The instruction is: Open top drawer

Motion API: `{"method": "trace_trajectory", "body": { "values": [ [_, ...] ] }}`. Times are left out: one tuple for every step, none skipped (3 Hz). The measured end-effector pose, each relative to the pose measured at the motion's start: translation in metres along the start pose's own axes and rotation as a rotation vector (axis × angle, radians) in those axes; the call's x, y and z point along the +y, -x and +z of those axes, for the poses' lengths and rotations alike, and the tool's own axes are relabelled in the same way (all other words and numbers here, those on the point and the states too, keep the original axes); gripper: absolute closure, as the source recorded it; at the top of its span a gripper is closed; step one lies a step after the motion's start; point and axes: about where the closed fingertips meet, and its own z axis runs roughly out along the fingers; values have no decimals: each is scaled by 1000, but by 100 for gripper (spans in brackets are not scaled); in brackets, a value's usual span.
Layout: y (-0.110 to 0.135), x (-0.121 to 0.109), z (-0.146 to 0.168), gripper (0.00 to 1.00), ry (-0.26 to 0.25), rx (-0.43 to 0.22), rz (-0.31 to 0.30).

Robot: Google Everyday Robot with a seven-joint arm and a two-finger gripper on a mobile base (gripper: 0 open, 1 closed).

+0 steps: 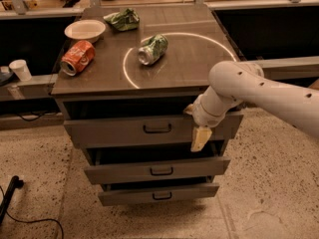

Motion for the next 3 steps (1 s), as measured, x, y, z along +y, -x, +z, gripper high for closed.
{"method": "trace_trajectory", "body": {
  "values": [
    [-1,12,-8,28,9,3,-3],
    [0,52,-14,28,60,0,-23],
    [-8,111,-31,28,134,11,-13]
  ]
}}
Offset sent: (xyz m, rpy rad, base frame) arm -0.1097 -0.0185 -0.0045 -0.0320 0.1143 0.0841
